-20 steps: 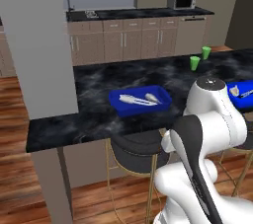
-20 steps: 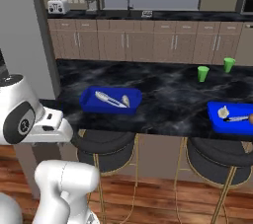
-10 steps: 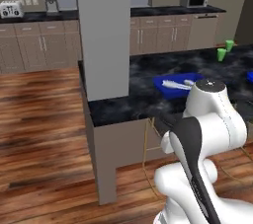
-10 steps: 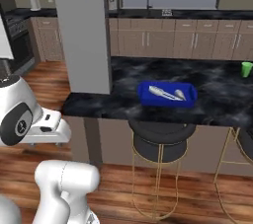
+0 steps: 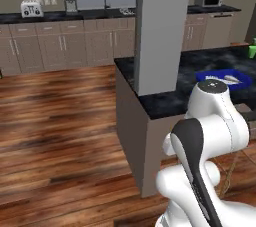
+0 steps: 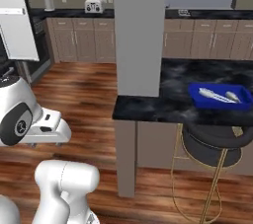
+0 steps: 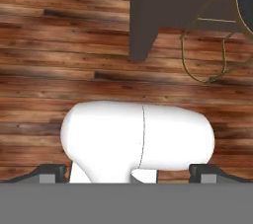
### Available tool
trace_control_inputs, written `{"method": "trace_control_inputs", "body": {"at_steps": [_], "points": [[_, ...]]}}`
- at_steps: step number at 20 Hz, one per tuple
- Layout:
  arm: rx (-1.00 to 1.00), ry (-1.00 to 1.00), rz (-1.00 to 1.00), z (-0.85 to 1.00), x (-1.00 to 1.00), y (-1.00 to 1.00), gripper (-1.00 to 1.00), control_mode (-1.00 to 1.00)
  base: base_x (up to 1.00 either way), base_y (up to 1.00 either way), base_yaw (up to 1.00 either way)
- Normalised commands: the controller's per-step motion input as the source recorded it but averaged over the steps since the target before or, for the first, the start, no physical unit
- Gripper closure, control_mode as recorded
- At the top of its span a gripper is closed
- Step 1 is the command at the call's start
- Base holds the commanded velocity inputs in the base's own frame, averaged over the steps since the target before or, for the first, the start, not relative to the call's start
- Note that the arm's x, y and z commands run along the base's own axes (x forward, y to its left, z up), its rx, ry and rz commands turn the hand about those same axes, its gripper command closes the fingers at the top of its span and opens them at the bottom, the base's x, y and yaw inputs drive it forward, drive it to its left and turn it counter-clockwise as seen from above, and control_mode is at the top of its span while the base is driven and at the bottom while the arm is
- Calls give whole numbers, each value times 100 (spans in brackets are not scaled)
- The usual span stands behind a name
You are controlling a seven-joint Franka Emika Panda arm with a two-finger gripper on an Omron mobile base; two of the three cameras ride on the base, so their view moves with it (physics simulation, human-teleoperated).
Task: Gather the onion and garlic from the fridge and place them on a tray on the dining counter. Then gather the fishs from the fridge and place them on the other tray.
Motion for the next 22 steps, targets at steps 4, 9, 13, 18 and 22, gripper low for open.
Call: {"method": "trace_control_inputs", "body": {"at_steps": [4, 9, 13, 18, 22], "points": [[0, 0, 0, 0, 0, 0, -100, 100, 47, 100, -9], [0, 0, 0, 0, 0, 0, -100, 100, 68, 99, -12], [0, 0, 0, 0, 0, 0, -100, 100, 81, 88, -14], [0, 0, 0, 0, 0, 0, -100, 100, 91, 61, -12], [0, 0, 0, 0, 0, 0, -100, 100, 100, 22, 0]]}}
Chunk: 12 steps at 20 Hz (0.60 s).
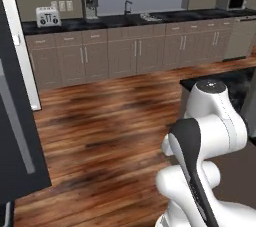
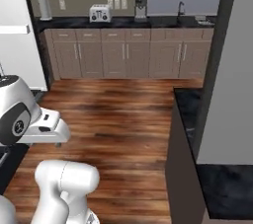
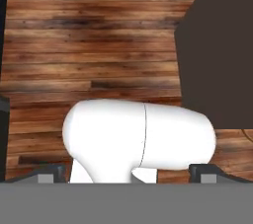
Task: Gather the onion and garlic from the fridge and place them on a tray on the dining counter. Then gather the fishs from the fridge and place them on the other tray.
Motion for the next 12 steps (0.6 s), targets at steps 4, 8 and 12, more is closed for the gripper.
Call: {"method": "trace_control_inputs", "body": {"at_steps": [4, 8, 12], "points": [[0, 0, 0, 0, 0, 0, -100, 100, 98, 2, 4], [0, 0, 0, 0, 0, 0, -100, 100, 87, 3, 17], [0, 0, 0, 0, 0, 0, -100, 100, 72, 0, 30]]}}
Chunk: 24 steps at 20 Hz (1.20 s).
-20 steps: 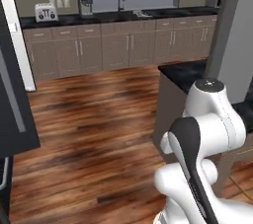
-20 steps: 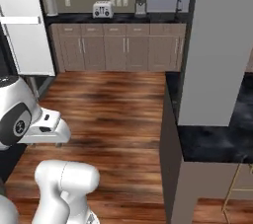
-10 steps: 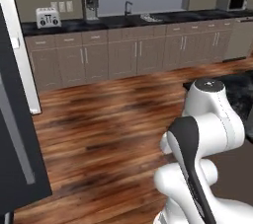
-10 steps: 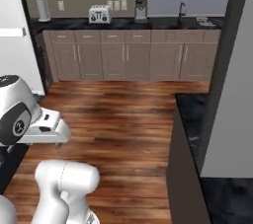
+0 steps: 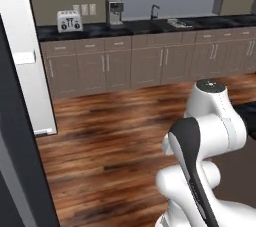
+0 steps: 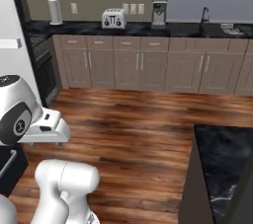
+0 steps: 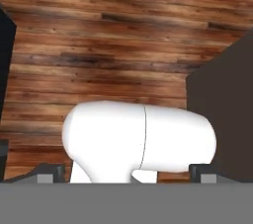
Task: Gather the onion and garlic from the fridge and place them on a tray on the dining counter. Then gather the fishs from the fridge and place them on the other tray.
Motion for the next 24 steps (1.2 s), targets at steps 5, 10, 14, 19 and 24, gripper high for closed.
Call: {"method": "trace_control_inputs", "body": {"at_steps": [5, 10, 14, 19, 24], "points": [[0, 0, 0, 0, 0, 0, -100, 100, 54, 0, 35], [0, 0, 0, 0, 0, 0, -100, 100, 51, 0, 39], [0, 0, 0, 0, 0, 0, -100, 100, 52, -11, 37], [0, 0, 0, 0, 0, 0, -100, 100, 51, -16, 36], [0, 0, 0, 0, 0, 0, -100, 100, 44, -10, 37]]}}
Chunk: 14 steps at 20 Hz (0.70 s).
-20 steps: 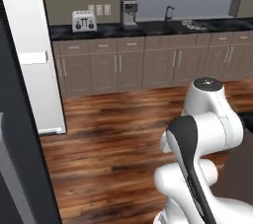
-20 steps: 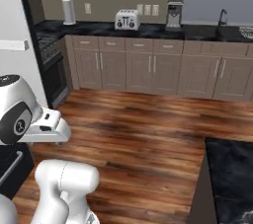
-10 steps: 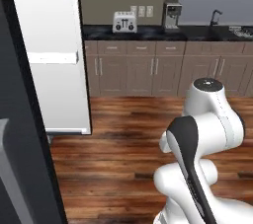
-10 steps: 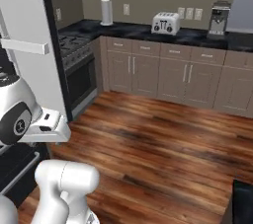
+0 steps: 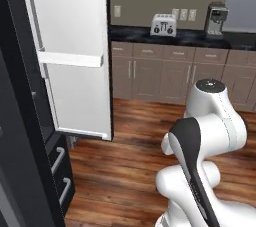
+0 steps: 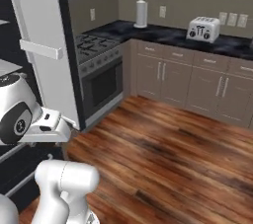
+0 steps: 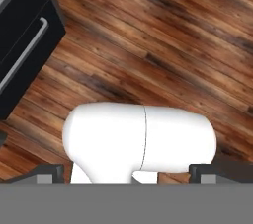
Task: Gather the onion and garlic from the fridge and place them on a tray on the dining counter. Then gather the fishs from the fridge and place them on the other tray.
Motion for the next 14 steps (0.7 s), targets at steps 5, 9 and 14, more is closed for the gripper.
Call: {"method": "trace_control_inputs", "body": {"at_steps": [5, 9, 14], "points": [[0, 0, 0, 0, 0, 0, -100, 100, 35, -5, 39], [0, 0, 0, 0, 0, 0, -100, 100, 43, -9, 39], [0, 0, 0, 0, 0, 0, -100, 100, 48, -15, 38]]}}
